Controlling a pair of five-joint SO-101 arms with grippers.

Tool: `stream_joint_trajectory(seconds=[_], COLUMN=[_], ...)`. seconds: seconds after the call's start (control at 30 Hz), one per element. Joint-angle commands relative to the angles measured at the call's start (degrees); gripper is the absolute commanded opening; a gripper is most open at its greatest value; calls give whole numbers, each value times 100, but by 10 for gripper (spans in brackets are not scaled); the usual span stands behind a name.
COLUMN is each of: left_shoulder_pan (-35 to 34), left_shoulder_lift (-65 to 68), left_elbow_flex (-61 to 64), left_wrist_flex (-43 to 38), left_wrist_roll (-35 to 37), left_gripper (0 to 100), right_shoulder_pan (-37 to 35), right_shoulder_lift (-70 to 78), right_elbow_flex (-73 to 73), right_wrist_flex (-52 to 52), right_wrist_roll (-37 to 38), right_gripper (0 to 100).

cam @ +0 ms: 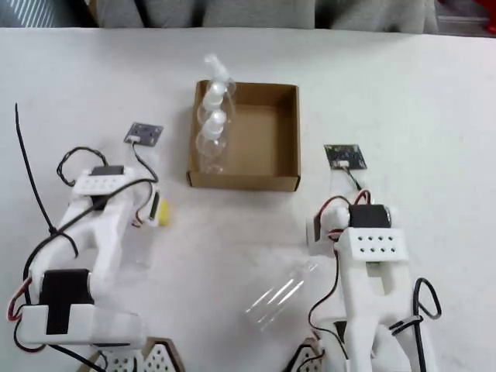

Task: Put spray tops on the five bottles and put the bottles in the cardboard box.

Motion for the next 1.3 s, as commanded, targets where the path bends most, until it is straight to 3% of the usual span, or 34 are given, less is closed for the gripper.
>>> stream_joint_trajectory(seconds=[0.0, 0.1, 0.3, 0.43, 0.6, 0.87, 1.0, 1.13, 1.27], left_shoulder_pan=[-92, -92, -92, -92, -92, -92, -92, -92, -92], left_shoulder_lift=[-224, -224, -224, -224, -224, -224, -224, -224, -224], left_elbow_flex=[35, 44, 44, 44, 44, 44, 44, 44, 44], left_wrist_flex=[-53, -53, -53, -53, -53, -53, -53, -53, -53], left_wrist_roll=[-70, -70, -70, -70, -70, -70, -70, -70, -70], left_gripper=[38, 38, 38, 38, 38, 38, 38, 38, 38], right_shoulder_pan=[268, 391, 620, 470, 479, 444, 444, 470, 453], right_shoulder_lift=[-84, -66, -57, -57, -57, -13, 470, 1095, 1411], right_elbow_flex=[-281, -211, 352, 949, 1371, 1591, 1565, 1389, 1037], right_wrist_flex=[180, 136, -1086, -1604, -2457, -2721, -2914, -3222, -3187], right_wrist_roll=[2101, 4088, 4519, 5459, 5600, 5653, 6277, 6374, 6374], right_gripper=[149, 149, 149, 149, 148, 145, 145, 143, 26])
